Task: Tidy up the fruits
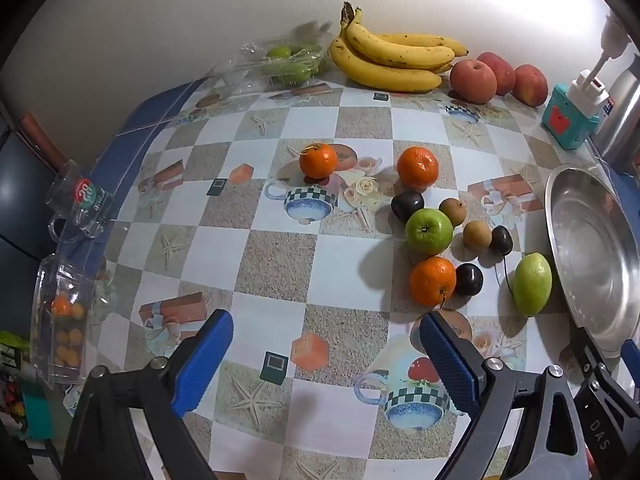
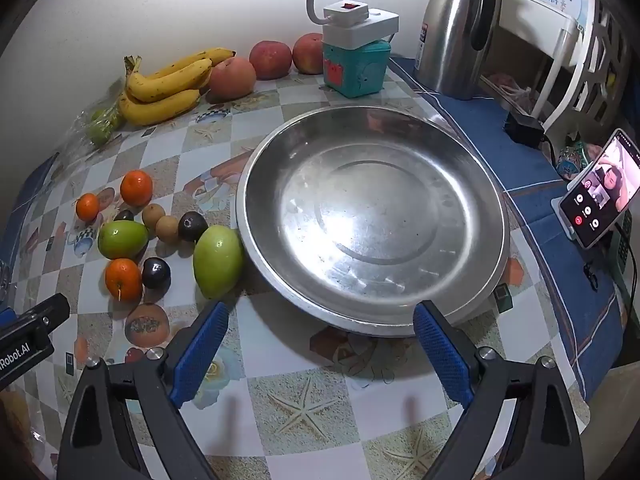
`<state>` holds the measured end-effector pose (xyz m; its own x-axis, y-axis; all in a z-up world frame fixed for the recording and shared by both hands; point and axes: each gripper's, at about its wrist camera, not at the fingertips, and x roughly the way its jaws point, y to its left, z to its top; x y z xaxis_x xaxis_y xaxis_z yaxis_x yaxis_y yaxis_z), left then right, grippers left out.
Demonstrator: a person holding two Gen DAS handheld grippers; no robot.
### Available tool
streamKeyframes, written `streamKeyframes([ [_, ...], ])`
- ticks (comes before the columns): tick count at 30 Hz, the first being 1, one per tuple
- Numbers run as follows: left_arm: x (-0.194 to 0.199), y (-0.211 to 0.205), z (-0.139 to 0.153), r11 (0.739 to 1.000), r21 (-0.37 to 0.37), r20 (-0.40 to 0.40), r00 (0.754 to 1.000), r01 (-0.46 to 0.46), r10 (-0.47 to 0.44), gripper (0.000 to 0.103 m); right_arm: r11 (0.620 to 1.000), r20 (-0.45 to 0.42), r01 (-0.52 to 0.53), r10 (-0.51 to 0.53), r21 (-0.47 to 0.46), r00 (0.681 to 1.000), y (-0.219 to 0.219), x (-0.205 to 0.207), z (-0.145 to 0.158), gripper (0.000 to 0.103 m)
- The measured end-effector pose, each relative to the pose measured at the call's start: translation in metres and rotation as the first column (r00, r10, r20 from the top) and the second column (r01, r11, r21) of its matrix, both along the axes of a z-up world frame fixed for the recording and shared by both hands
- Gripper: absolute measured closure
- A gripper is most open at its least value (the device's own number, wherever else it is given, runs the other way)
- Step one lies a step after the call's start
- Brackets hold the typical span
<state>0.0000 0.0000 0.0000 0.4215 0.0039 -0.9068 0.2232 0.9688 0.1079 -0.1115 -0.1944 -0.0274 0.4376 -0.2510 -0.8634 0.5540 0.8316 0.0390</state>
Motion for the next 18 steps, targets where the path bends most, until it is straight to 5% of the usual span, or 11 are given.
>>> streamKeyframes([
  [18, 0.001, 0.001, -0.003, 1.000, 0.014, 0.017, 1.000, -0.013, 0.013, 0.006, 0.999, -0.014, 0.036, -0.036, 0.020, 0.999, -0.003, 0.008, 0.019, 0.009],
])
